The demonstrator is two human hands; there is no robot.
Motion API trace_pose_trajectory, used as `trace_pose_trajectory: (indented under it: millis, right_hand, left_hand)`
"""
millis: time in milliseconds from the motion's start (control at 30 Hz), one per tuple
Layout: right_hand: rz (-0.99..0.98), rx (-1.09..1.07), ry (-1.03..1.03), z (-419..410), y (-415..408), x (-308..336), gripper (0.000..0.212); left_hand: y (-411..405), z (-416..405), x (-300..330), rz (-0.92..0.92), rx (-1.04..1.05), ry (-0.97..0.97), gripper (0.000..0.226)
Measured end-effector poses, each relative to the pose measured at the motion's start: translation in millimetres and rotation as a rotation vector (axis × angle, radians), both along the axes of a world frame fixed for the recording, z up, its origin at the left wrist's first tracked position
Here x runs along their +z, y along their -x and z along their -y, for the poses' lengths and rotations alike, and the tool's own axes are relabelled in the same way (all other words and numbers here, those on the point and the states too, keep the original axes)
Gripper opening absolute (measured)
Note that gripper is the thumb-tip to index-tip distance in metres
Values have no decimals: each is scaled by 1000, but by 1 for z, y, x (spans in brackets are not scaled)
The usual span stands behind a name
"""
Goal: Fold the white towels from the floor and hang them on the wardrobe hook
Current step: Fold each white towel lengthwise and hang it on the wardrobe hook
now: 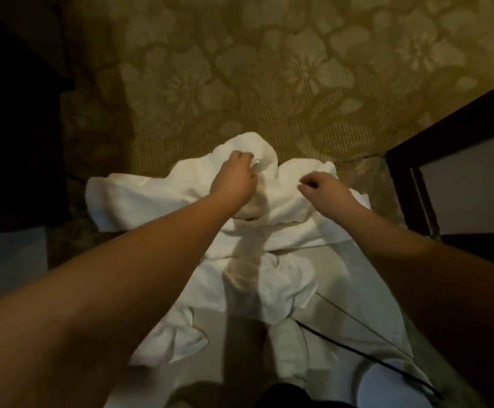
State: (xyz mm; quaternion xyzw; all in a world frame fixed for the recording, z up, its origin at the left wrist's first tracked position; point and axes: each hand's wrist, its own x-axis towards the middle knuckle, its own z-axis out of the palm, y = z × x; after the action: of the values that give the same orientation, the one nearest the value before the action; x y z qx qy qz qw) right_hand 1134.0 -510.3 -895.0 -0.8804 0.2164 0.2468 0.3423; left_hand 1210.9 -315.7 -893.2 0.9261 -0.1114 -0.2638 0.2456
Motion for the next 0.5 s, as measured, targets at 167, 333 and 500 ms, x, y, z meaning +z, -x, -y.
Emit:
trace_pose_trajectory:
  millis: [167,333,500]
  right_hand:
    - [131,25,-93,-23,-50,-40,52]
    - [159,7,-142,-36,-67,-60,42]
    - [213,-24,-156,-39,-69,-61,23]
  left_hand:
    - [-39,16,-45,70,-5,-81,32]
    - [-49,17,-59,104,-14,-68,30]
    - [-57,-2,-55,-68,69,108,14]
